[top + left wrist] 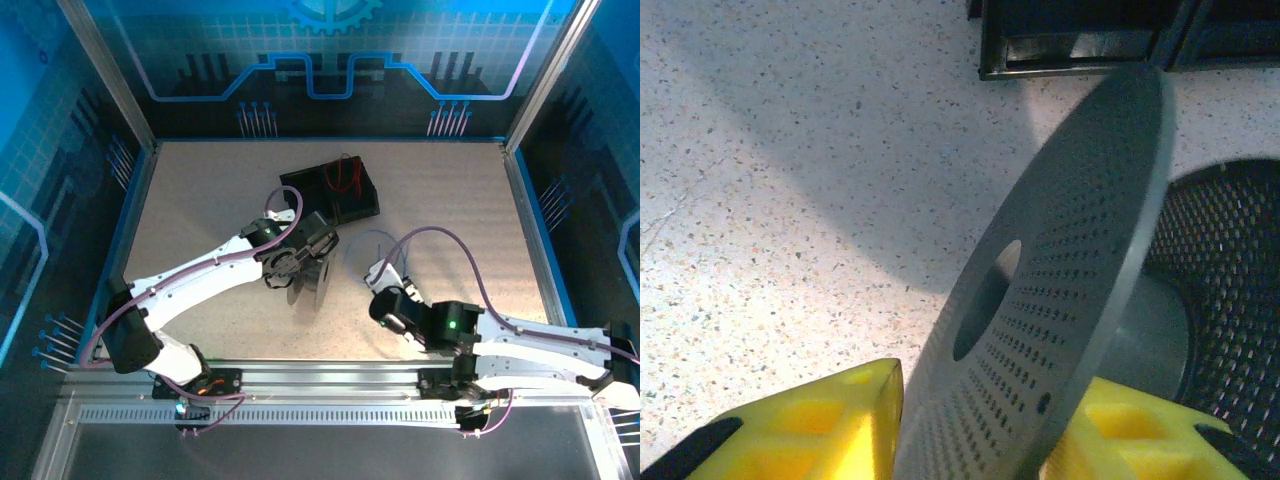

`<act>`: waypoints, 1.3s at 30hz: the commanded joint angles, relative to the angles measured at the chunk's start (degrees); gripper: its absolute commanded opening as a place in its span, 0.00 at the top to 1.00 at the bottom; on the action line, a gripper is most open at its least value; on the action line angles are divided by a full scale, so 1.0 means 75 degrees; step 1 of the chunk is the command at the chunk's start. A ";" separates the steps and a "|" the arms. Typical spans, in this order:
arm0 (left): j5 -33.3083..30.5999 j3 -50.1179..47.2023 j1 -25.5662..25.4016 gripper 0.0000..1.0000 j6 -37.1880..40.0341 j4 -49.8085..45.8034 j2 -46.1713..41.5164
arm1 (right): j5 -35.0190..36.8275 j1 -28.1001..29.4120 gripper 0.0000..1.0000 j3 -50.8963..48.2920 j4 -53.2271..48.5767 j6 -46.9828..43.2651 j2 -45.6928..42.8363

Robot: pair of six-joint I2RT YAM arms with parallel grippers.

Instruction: Wrap the cables

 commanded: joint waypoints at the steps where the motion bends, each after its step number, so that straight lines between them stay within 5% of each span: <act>1: 0.0125 -0.0091 -0.0023 0.61 0.0117 0.0069 0.0019 | 0.0214 -0.0362 1.00 0.0318 -0.0103 0.0229 0.0428; 9: 0.0330 -0.0219 -0.0023 0.75 -0.0265 0.0337 0.0066 | -0.0290 0.0056 1.00 0.1053 0.0867 -0.0669 0.2002; 18: 0.0373 -0.0378 -0.0017 1.00 -0.0530 0.0576 0.0068 | -0.0960 0.0168 1.00 0.1101 0.1574 -0.1507 0.1857; 22: 0.0151 -0.0306 -0.0012 1.00 -0.0813 0.0483 0.0067 | -0.2384 0.0350 1.00 0.0657 0.2438 -0.1898 0.1304; 31: 0.0141 0.0000 -0.0022 1.00 -0.0897 0.0498 0.0301 | -0.2585 0.0920 1.00 0.0006 0.3223 -0.2375 0.1475; 39: 0.0548 -0.0089 -0.0017 0.95 -0.0297 0.1019 0.0348 | -0.2890 0.0212 1.00 0.0048 0.3146 -0.2515 0.2254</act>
